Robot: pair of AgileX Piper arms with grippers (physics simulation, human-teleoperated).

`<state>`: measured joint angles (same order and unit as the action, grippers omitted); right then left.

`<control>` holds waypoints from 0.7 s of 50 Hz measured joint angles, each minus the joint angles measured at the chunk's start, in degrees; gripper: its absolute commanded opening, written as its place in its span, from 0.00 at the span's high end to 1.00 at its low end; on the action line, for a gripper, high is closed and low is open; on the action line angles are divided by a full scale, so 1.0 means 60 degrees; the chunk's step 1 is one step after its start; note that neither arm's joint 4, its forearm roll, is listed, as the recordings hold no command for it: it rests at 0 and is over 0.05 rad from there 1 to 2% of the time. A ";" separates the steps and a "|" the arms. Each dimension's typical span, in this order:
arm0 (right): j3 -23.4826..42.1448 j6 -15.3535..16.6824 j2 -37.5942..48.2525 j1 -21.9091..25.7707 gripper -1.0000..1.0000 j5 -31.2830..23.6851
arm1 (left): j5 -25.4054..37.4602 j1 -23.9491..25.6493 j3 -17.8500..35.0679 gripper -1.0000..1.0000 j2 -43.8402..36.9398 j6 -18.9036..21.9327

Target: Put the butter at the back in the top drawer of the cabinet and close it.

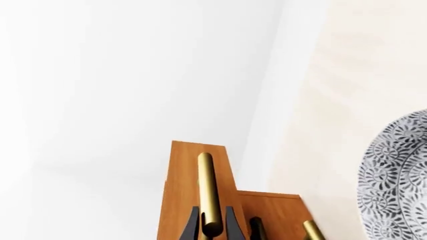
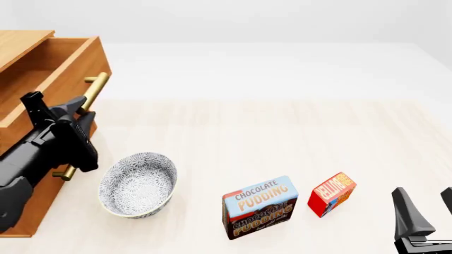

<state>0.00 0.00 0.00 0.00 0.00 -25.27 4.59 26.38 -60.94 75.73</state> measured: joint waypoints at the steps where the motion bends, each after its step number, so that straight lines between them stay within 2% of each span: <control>1: 0.0000 0.0000 0.0000 0.0000 0.00 0.0000 | -0.0006 0.0013 -0.0001 1.00 -0.0003 0.0002; 9: 0.0000 0.0000 0.0000 0.0000 0.00 0.0000 | -0.0045 0.0099 -0.0005 1.00 -0.0018 0.0012; 10: 0.0000 0.0000 0.0000 0.0000 0.00 0.0000 | -0.0049 0.0108 -0.0006 0.00 -0.0020 0.0013; 35: 0.0000 0.0000 0.0000 0.0000 0.00 0.0000 | 0.0082 0.0318 -0.0018 0.00 -0.0423 0.0027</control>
<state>0.00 0.00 0.00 0.00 0.00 -24.78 6.50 26.28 -63.48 75.90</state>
